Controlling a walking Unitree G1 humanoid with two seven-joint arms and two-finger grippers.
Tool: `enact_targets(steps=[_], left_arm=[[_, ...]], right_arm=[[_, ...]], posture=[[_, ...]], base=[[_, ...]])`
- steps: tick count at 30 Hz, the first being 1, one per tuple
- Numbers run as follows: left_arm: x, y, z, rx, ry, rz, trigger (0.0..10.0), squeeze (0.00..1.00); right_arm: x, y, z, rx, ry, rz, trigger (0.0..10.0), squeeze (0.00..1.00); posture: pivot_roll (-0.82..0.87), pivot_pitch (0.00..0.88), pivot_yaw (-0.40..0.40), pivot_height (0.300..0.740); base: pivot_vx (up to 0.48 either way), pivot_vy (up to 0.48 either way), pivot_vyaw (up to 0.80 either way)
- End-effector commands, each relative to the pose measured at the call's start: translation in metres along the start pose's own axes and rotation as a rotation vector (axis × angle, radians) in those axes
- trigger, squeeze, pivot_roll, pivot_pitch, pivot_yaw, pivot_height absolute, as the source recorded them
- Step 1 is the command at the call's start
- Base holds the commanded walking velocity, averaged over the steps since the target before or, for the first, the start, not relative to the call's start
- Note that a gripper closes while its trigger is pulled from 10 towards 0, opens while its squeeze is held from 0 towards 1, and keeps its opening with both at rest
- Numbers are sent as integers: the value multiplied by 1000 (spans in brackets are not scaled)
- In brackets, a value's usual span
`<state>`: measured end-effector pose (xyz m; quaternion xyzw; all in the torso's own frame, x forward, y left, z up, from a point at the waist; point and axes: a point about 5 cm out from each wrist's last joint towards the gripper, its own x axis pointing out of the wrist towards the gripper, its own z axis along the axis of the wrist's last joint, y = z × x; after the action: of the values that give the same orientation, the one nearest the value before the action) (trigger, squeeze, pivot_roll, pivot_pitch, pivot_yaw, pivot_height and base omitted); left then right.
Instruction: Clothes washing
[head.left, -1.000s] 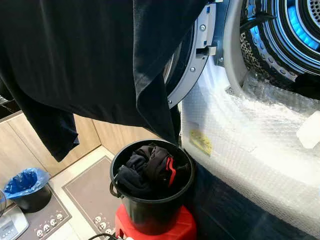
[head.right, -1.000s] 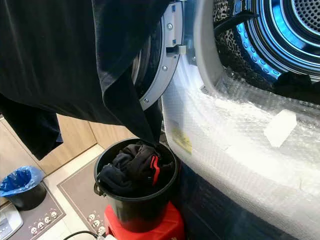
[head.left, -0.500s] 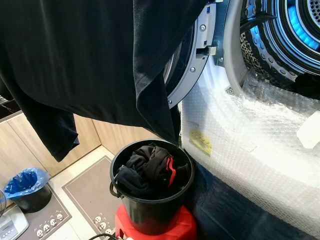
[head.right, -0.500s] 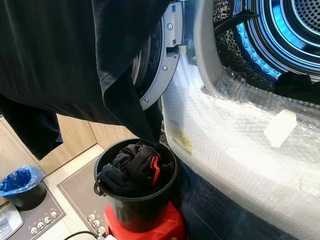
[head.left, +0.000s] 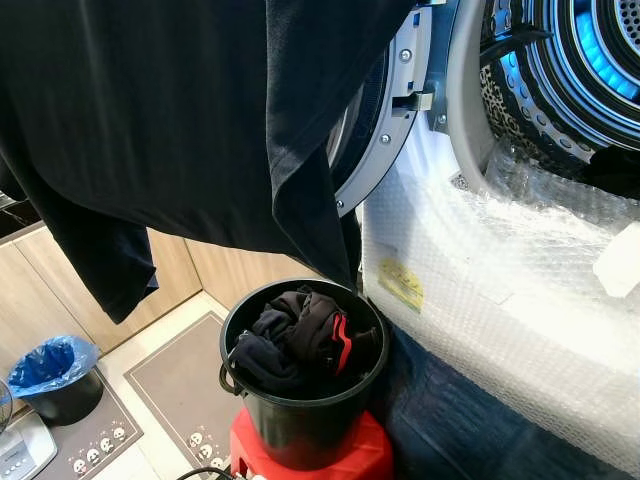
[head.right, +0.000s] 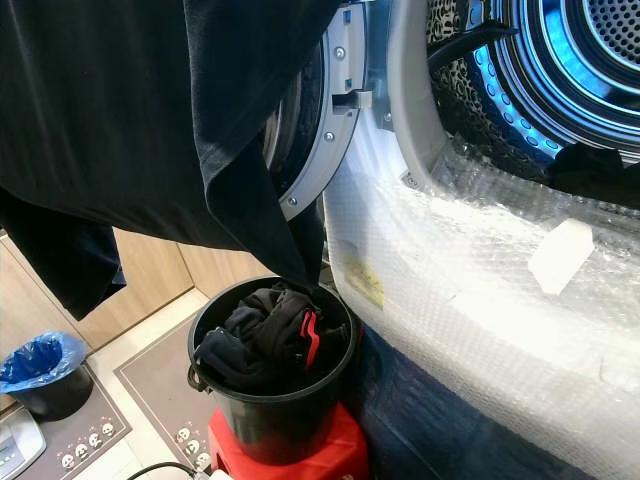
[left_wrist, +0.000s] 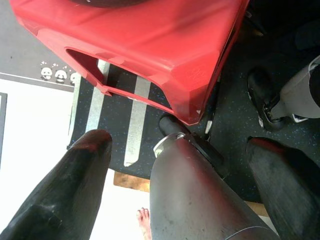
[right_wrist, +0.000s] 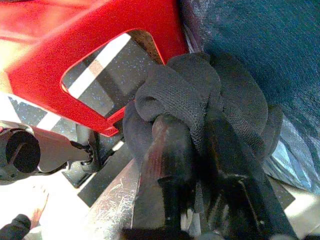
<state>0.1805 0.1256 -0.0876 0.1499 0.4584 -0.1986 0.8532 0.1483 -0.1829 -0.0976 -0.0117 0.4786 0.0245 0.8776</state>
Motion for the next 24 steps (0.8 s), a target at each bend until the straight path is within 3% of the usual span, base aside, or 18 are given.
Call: enact_targets(steps=[1, 24], left_arm=[[-1, 3, -7, 1, 28, 9, 10000, 0], [-1, 4, -5, 17, 27, 8, 10000, 0]], right_arm=[[1, 4, 2, 1, 1, 11, 10000, 0], [1, 5, 3, 7, 2, 15, 10000, 0]], posture=[[-141, 0, 58, 740], [-148, 0, 66, 740]], base=[[0, 0, 0], [0, 0, 0]])
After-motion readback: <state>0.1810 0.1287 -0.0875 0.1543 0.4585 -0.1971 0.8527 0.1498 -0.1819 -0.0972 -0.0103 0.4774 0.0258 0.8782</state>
